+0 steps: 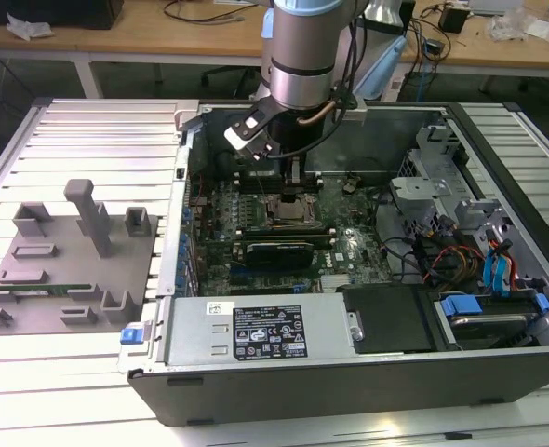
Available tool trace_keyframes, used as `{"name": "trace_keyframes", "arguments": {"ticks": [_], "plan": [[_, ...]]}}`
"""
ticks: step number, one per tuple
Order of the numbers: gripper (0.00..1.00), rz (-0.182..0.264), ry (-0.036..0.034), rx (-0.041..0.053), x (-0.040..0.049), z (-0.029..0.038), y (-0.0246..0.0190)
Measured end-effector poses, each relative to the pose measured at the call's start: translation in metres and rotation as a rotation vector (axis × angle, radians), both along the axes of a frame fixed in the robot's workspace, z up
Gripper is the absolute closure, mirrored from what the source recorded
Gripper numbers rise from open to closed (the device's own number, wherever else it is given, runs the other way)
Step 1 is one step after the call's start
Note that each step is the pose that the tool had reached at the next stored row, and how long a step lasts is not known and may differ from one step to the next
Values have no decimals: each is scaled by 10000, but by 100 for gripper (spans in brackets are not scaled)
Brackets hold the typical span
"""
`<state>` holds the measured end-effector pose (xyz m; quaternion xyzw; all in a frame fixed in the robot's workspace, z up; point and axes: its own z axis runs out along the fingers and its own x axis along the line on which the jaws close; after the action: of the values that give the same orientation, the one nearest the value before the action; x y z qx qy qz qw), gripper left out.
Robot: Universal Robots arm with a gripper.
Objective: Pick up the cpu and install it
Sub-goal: 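Close the cpu cover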
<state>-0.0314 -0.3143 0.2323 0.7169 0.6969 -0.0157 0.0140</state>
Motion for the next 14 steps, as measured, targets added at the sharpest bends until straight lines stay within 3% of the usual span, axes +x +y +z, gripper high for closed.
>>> {"name": "trace_keyframes", "arguments": {"ticks": [14], "plan": [[89,41,-1,5,-3,-15,0]]}}
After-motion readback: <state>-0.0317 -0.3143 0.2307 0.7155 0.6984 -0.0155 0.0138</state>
